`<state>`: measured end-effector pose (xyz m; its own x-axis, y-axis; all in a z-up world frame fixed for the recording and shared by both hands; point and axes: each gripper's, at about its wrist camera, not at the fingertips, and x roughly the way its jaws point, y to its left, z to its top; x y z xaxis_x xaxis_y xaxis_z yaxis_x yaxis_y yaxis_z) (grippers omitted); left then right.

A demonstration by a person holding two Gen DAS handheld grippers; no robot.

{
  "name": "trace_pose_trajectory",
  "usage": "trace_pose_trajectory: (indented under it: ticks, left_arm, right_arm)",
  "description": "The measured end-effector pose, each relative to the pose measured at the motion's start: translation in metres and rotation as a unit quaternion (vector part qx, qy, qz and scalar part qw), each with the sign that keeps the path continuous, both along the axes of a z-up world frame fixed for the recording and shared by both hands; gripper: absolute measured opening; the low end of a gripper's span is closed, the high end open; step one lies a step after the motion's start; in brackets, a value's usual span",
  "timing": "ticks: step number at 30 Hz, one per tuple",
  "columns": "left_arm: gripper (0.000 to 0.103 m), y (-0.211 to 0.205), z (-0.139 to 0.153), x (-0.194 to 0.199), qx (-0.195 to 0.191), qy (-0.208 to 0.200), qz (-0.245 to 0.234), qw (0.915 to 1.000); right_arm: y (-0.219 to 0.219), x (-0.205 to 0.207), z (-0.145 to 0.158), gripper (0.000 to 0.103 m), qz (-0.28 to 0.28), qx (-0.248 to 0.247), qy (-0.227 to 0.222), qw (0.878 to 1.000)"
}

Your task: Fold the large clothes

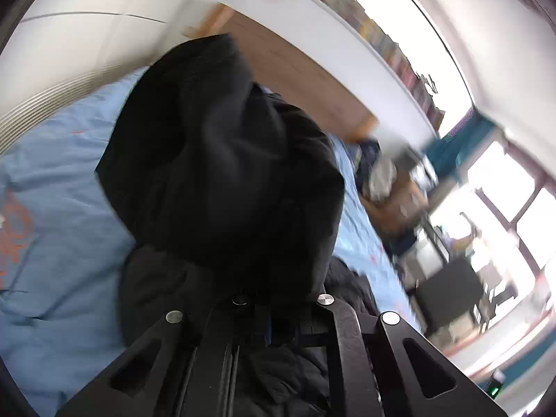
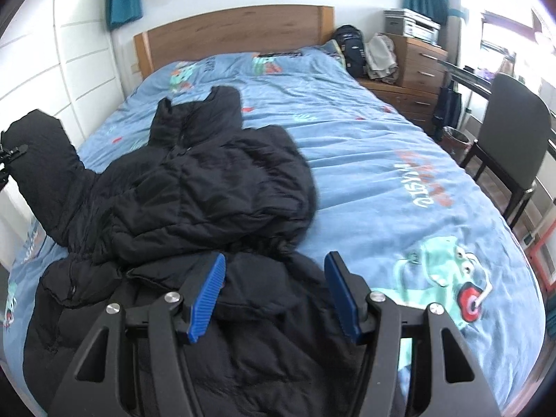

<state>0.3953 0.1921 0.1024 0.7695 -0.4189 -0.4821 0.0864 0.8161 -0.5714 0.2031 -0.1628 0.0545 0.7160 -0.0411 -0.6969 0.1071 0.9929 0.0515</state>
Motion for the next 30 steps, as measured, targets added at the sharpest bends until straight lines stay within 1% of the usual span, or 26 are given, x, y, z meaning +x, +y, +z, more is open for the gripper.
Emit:
trace_pose_trajectory:
  ticks: [3,4,5,7,9,10,13,15,17,18,19,20,21,22,24,26,28,30]
  left_arm:
    - [0.008,-0.056,-0.017,0.005,0.042,0.022,-0.04,0.9981]
    - [0.008,-0.069,-0.021,0.009,0.053,0.03,-0.049,0.9969]
    - [0.008,-0.081,-0.029,0.004,0.062,0.036,-0.055,0.9958]
    - [0.008,-0.105,-0.049,0.001,0.088,0.053,-0.068,0.9924]
    - [0.008,-0.117,-0.064,-0.001,0.104,0.067,-0.079,0.9891]
    - [0.008,-0.125,-0.075,-0.003,0.116,0.077,-0.087,0.9864]
    - [0.009,-0.14,-0.097,-0.008,0.144,0.097,-0.099,0.9797]
    - [0.011,-0.145,-0.107,-0.011,0.152,0.105,-0.105,0.9772]
    - [0.016,-0.148,-0.107,-0.013,0.154,0.106,-0.108,0.9766]
    - [0.025,-0.146,-0.104,-0.016,0.147,0.101,-0.112,0.9775]
    - [0.037,-0.147,-0.099,-0.018,0.141,0.098,-0.115,0.9784]
    - [0.043,-0.145,-0.094,-0.022,0.131,0.092,-0.12,0.9798]
    - [0.052,-0.143,-0.09,-0.029,0.124,0.086,-0.125,0.9806]
    - [0.056,-0.142,-0.083,-0.035,0.117,0.075,-0.133,0.9814]
    - [0.058,-0.138,-0.072,-0.043,0.108,0.063,-0.142,0.982]
    - [0.06,-0.13,-0.063,-0.048,0.108,0.055,-0.142,0.9825]
    - [0.061,-0.12,-0.059,-0.052,0.115,0.05,-0.131,0.9834]
    - [0.061,-0.104,-0.055,-0.047,0.128,0.052,-0.117,0.9835]
  right_arm:
    - [-0.019,-0.009,0.005,0.058,-0.015,0.006,-0.007,1.0]
    - [-0.024,-0.011,0.006,0.058,-0.019,0.007,-0.009,1.0]
    - [-0.03,-0.013,0.007,0.058,-0.023,0.009,-0.01,1.0]
    - [-0.04,-0.018,0.007,0.058,-0.03,0.012,-0.011,0.999]
    - [-0.047,-0.021,0.005,0.058,-0.035,0.013,-0.009,0.999]
    - [-0.049,-0.022,0.004,0.058,-0.036,0.014,-0.008,0.999]
    - [-0.053,-0.024,0.0,0.058,-0.039,0.014,-0.003,0.999]
    - [-0.053,-0.024,-0.003,0.058,-0.038,0.013,-0.001,0.999]
    - [-0.052,-0.024,-0.005,0.058,-0.035,0.014,0.001,0.999]
    - [-0.051,-0.024,-0.005,0.058,-0.034,0.014,0.002,0.999]
    - [-0.048,-0.022,-0.006,0.058,-0.032,0.014,0.002,0.999]
    - [-0.044,-0.021,-0.006,0.058,-0.028,0.014,0.003,0.999]
    - [-0.042,-0.02,-0.005,0.058,-0.025,0.014,0.002,1.0]
    - [-0.039,-0.019,-0.005,0.058,-0.021,0.013,0.002,1.0]
    - [-0.028,-0.015,-0.002,0.058,-0.01,0.01,0.0,1.0]
    - [-0.013,-0.008,0.002,0.058,0.006,0.008,-0.003,1.0]
    - [0.002,-0.001,0.006,0.058,0.023,0.006,-0.006,1.0]
    - [0.026,0.011,0.014,0.058,0.048,-0.001,-0.011,0.999]
